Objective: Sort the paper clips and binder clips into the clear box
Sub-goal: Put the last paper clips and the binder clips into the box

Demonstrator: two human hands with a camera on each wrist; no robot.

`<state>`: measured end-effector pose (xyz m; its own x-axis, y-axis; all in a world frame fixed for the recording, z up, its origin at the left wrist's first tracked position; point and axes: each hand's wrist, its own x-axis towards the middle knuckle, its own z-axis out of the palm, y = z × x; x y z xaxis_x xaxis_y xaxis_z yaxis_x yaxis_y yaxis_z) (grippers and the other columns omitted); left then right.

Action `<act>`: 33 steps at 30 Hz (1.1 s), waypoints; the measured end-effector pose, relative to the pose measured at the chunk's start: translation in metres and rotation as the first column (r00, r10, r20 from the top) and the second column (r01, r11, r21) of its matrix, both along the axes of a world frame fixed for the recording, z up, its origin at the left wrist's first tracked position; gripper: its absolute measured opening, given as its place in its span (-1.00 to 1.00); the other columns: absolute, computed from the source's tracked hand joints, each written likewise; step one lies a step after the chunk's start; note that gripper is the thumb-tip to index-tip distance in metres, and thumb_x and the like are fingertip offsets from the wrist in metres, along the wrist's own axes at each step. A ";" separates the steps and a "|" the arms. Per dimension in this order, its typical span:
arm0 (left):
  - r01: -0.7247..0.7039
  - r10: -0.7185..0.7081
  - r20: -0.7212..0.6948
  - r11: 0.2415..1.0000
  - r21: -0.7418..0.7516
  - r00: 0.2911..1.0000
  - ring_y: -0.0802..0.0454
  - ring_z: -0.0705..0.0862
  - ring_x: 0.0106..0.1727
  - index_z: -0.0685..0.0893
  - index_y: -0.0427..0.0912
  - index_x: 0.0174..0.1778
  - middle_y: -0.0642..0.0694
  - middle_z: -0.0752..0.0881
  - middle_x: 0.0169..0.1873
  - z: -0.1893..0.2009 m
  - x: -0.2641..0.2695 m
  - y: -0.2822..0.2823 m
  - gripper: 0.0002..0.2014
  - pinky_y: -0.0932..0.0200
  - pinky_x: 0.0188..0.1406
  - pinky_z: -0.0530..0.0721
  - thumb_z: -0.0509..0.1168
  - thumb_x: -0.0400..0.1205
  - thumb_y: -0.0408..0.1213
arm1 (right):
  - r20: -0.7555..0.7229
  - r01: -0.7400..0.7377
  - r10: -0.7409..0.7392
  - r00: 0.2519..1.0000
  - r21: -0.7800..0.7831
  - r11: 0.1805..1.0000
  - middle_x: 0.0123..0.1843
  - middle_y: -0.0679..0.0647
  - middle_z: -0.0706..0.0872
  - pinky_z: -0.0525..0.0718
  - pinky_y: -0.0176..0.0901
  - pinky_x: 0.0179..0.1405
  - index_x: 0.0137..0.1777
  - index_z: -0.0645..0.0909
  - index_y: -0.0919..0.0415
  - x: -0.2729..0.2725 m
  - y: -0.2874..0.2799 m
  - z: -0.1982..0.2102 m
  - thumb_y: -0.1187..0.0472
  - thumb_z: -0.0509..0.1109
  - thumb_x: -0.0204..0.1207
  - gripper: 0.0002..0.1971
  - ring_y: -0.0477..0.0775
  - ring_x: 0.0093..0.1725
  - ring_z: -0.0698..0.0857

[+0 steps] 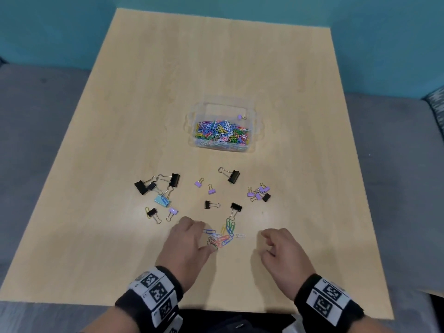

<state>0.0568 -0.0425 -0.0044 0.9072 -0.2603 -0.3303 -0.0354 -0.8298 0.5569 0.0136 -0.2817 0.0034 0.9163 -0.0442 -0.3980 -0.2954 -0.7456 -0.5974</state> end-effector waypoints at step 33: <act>0.060 -0.056 -0.031 0.984 0.166 0.998 0.02 0.45 -0.26 0.28 0.02 -0.21 0.02 0.39 -0.17 0.001 0.030 -0.040 -0.73 0.18 -0.30 0.40 0.18 0.55 -0.46 | -0.099 -0.465 0.455 0.885 -0.183 0.866 -0.10 0.02 0.33 0.32 -0.10 -0.21 0.10 0.55 0.10 0.075 0.052 0.011 0.44 0.15 0.46 -0.67 0.10 -0.17 0.34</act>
